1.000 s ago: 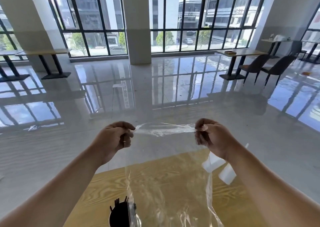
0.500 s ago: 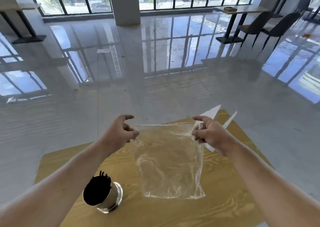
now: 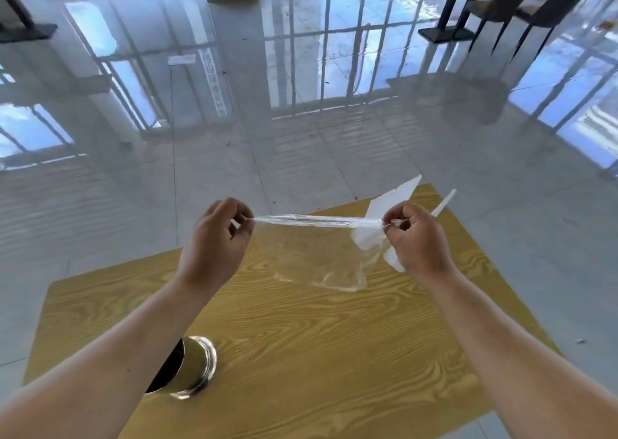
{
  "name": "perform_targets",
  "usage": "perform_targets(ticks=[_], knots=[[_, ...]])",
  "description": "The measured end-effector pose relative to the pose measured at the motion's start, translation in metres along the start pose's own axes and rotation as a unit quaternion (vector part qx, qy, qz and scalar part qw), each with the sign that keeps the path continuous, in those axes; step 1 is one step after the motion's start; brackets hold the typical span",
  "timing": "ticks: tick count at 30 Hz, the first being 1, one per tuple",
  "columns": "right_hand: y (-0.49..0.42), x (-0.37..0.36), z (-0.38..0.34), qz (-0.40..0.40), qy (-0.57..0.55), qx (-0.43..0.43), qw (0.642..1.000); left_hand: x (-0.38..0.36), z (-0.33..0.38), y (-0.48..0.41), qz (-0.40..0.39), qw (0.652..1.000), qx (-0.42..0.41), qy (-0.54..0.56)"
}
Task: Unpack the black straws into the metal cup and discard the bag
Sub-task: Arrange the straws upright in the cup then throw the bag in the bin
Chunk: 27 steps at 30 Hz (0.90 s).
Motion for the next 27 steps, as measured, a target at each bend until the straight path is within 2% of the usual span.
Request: perform_targets(ticks=[3,6,12,17,20,21,24,26,27], knots=[[0.008,-0.001,-0.003,0.008,0.031,0.066,0.997,-0.007,-0.003,0.028,0.029,0.997,-0.043,-0.056],[0.038,-0.015,0.011,-0.035,0.108,0.12,0.986,-0.032,-0.027,0.062,-0.004,0.99,-0.066,-0.123],[0.113,-0.07,0.078,-0.212,0.22,0.118,0.945,-0.096,-0.099,0.118,-0.112,0.971,0.02,-0.21],[0.165,-0.118,0.122,-0.364,0.262,0.101,0.888,-0.134,-0.143,0.158,-0.189,0.93,0.043,-0.311],[0.191,-0.134,0.134,-0.451,0.268,0.083,0.847,-0.139,-0.158,0.174,-0.195,0.917,0.044,-0.346],[0.195,-0.134,0.133,-0.444,0.271,0.078,0.85,-0.138,-0.16,0.177,-0.188,0.923,0.047,-0.333],[0.195,-0.138,0.118,-0.328,0.254,0.094,0.905,-0.147,-0.15,0.18,-0.158,0.95,0.026,-0.267],[0.194,-0.155,0.098,-0.276,0.211,0.138,0.927,-0.169,-0.137,0.179,-0.172,0.95,-0.008,-0.261],[0.194,-0.171,0.088,-0.275,0.182,0.161,0.93,-0.182,-0.133,0.178,-0.183,0.948,-0.019,-0.259]])
Point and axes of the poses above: each hand's wrist, its own y-axis away from the middle knuckle, its own x-axis out of the back of the hand, z = x × y, the point moved 5 cm from there along -y, towards the middle knuckle, and after that the axes turned 15 degrees about x, right-handed, at the moved point
